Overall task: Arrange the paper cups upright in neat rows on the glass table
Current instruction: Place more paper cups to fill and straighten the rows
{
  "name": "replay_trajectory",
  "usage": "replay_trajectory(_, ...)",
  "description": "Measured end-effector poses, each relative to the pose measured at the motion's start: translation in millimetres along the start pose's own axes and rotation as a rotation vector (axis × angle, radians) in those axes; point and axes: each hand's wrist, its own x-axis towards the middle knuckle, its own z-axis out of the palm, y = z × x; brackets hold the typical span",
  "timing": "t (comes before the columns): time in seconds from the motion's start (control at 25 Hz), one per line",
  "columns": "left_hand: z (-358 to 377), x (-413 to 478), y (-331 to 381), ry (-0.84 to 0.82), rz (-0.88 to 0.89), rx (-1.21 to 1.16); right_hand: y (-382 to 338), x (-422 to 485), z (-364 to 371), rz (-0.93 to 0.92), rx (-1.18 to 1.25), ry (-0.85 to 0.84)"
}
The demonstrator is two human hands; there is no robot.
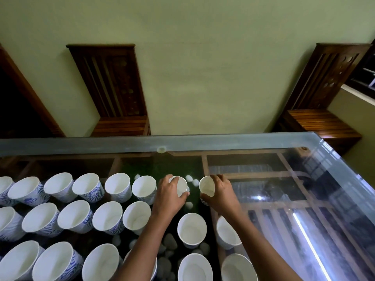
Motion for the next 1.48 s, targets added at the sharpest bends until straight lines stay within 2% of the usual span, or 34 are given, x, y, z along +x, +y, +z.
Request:
replay_trajectory(0.64,11,-15,30,-0.043,0.061,-0.163,23,-18,-23,0.027,0.002,0.034)
replay_trajectory(1.12,12,-20,25,-0.045,0.03,-0.189,25,-23,-23,0.022,0.073,0.101)
replay_trajectory(1.48,-8,-43,21,-0.05,0.004,-0.171,19,-43,-33,-0.001,0.084,0.086)
